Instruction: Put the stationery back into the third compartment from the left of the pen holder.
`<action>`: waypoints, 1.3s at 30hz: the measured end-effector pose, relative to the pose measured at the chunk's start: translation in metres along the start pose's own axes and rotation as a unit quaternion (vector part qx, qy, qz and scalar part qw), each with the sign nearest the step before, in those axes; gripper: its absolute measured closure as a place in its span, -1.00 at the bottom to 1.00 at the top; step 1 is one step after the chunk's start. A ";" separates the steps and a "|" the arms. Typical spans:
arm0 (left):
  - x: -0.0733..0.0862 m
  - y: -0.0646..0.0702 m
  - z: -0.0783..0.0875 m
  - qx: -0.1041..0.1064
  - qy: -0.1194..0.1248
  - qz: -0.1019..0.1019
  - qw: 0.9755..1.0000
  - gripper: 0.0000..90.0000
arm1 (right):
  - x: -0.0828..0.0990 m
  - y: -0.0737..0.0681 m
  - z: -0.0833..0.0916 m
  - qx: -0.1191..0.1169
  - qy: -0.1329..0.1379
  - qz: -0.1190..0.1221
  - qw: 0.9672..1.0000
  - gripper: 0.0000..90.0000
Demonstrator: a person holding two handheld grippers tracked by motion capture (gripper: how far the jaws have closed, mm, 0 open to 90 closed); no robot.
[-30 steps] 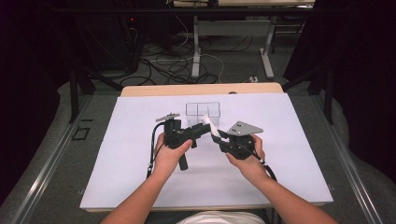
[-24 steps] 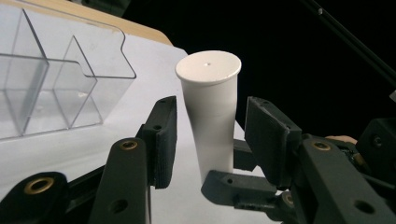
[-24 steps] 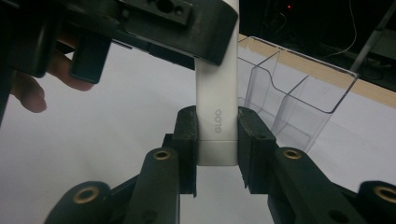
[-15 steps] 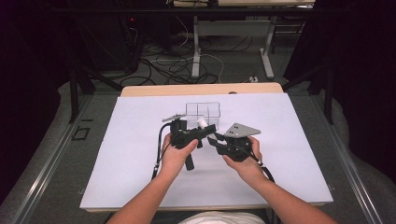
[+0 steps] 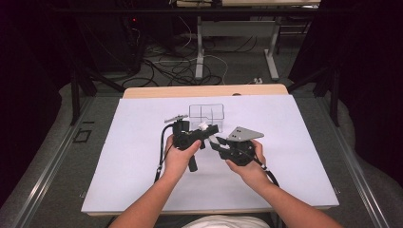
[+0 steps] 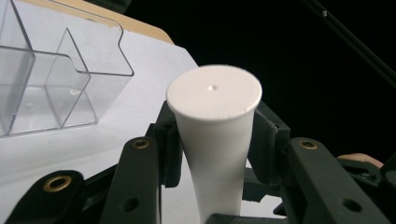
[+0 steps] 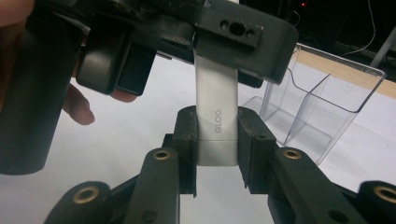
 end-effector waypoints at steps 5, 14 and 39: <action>0.000 -0.003 0.002 -0.006 0.000 0.006 1.000 0.44 | 0.001 -0.001 -0.001 -0.002 -0.002 -0.001 1.000 0.59; 0.001 -0.005 0.002 -0.006 -0.007 0.015 1.000 0.46 | 0.002 -0.001 -0.004 -0.004 -0.002 0.001 1.000 0.59; 0.002 -0.011 -0.003 -0.019 -0.015 0.020 1.000 0.48 | 0.009 -0.001 -0.008 -0.002 -0.011 -0.001 1.000 0.46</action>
Point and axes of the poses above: each handheld gripper's, and its own axes: z roughly backward along the jaws, x roughly out of its underside, y roughly to its right, the point moved 10 cm from there along -z, roughly forward along the jaws, and after that the axes turned 6 degrees about -x, right-handed, at the moved point
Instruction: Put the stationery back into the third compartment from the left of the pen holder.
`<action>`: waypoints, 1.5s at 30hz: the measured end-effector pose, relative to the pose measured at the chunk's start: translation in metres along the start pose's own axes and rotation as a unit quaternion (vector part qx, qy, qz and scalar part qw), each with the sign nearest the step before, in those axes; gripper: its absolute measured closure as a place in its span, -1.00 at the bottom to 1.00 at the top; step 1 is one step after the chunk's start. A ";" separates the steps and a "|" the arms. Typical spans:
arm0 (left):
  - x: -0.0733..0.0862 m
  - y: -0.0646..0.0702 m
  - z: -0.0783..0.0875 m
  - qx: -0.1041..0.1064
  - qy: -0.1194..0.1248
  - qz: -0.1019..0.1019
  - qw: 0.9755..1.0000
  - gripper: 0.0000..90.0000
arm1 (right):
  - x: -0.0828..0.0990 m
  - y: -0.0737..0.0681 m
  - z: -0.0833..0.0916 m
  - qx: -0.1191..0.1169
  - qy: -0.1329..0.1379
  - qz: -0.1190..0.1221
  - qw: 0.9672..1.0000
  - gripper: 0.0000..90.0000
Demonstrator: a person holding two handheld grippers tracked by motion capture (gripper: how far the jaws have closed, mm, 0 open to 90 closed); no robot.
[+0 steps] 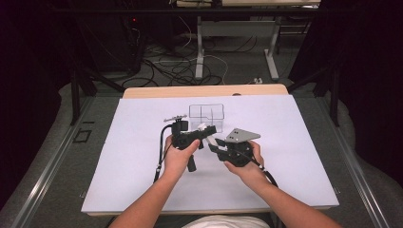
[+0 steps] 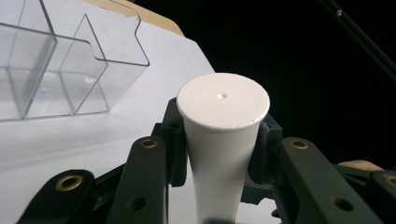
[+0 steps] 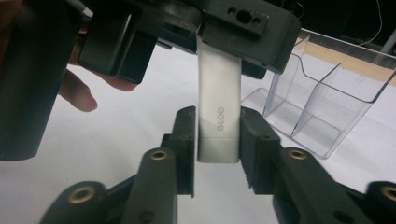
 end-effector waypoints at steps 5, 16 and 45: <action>-0.005 -0.001 -0.001 -0.006 0.005 -0.005 1.000 0.48 | 0.003 0.004 -0.001 0.007 -0.005 0.004 1.000 0.28; -0.026 -0.002 -0.005 -0.027 0.025 -0.028 0.999 0.48 | 0.013 0.018 -0.002 0.026 -0.033 -0.002 0.999 -0.16; -0.079 0.010 -0.038 -0.099 0.071 -0.155 0.980 0.48 | 0.030 0.065 0.011 0.072 -0.059 -0.063 0.994 -0.70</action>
Point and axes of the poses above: each handheld gripper's, and its own axes: z roughly backward along the jaws, x roughly out of its underside, y roughly to its right, the point moved 10 cm from there along -z, roughly forward along the jaws, and after that the axes turned 6 degrees about -x, right-handed, at the moved point
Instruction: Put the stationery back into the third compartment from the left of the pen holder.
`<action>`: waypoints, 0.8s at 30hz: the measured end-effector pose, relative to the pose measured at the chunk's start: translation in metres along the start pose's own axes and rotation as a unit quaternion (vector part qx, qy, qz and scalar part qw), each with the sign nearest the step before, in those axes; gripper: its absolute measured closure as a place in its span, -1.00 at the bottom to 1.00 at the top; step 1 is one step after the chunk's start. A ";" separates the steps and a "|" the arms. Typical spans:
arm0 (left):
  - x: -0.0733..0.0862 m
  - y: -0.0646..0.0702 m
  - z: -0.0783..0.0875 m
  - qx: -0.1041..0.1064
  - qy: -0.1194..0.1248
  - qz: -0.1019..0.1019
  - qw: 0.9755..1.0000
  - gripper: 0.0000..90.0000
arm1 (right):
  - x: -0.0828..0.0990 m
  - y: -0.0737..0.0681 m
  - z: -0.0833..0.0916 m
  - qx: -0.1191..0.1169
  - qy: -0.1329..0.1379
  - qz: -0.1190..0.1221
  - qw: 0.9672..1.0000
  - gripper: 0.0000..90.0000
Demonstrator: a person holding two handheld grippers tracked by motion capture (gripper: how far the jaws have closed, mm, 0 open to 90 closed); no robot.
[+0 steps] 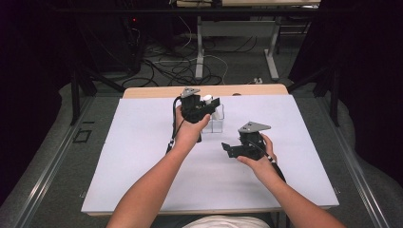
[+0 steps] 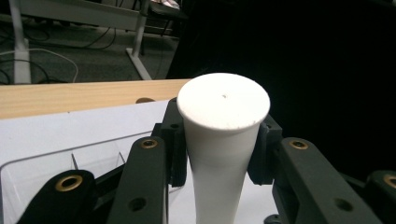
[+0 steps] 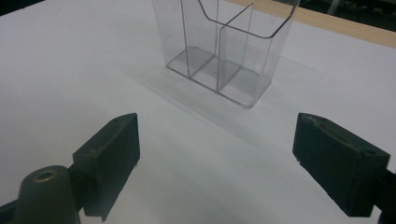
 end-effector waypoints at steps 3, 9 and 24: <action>-0.001 -0.002 -0.005 -0.009 0.003 -0.014 1.000 0.48 | -0.001 0.003 0.000 0.004 0.005 -0.001 1.000 -0.77; -0.002 -0.007 -0.016 -0.024 0.008 -0.031 0.999 0.48 | 0.001 0.009 -0.001 0.012 0.006 -0.014 1.000 -0.91; 0.003 -0.024 -0.038 -0.054 0.013 -0.046 0.997 0.48 | 0.005 0.014 -0.003 0.016 -0.002 -0.028 0.999 -1.00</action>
Point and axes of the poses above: each handheld gripper's, and its own axes: z roughly backward along the jaws, x roughly out of its underside, y roughly to its right, the point moved 10 cm from there along -z, roughly forward along the jaws, and after that the axes turned 6 degrees about -x, right-handed, at the moved point
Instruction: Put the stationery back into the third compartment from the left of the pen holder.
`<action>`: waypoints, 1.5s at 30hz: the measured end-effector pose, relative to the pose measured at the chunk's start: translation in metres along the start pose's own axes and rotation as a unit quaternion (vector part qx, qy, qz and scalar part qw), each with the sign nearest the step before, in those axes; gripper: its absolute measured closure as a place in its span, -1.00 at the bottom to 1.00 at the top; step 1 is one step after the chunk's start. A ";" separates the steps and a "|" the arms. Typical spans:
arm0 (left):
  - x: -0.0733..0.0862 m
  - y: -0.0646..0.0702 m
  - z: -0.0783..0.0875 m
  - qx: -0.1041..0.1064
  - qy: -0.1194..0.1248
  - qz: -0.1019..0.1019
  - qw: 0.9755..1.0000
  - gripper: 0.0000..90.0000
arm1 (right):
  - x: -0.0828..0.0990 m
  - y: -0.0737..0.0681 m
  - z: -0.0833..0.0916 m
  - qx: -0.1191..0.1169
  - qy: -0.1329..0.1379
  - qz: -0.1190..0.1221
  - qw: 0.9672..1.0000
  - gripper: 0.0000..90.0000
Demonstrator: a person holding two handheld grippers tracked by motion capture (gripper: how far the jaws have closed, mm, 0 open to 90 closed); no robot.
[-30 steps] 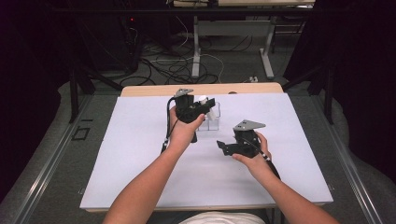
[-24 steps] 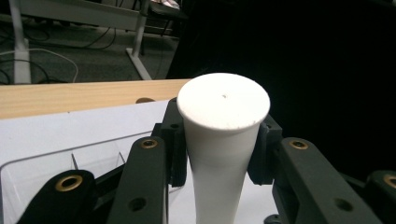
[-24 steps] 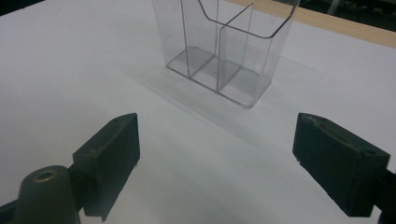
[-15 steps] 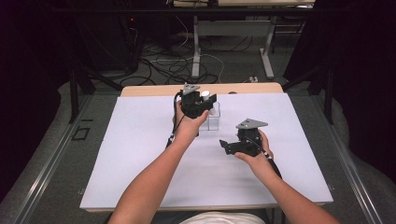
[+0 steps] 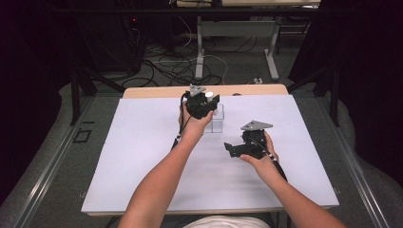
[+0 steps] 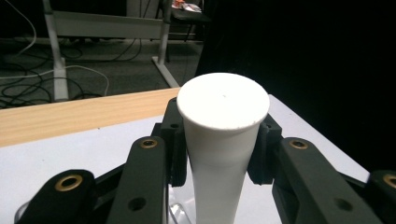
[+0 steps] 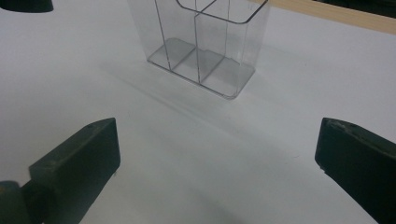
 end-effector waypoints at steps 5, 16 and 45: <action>0.003 -0.007 -0.007 -0.009 0.000 0.001 1.000 0.48 | 0.001 0.001 -0.001 0.001 -0.004 0.000 1.000 -1.00; 0.010 -0.012 -0.019 -0.024 0.001 -0.003 1.000 0.48 | 0.004 0.001 -0.003 0.000 -0.010 -0.002 1.000 -1.00; 0.030 -0.002 -0.032 -0.029 -0.033 -0.028 0.999 0.47 | 0.009 -0.001 -0.007 -0.010 -0.023 -0.003 1.000 -1.00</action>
Point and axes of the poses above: each handheld gripper's, and its own axes: z roughly backward along the jaws, x roughly out of its underside, y roughly to its right, the point moved 10 cm from there along -z, roughly forward along the jaws, and after that the axes turned 6 degrees about -x, right-handed, at the moved point
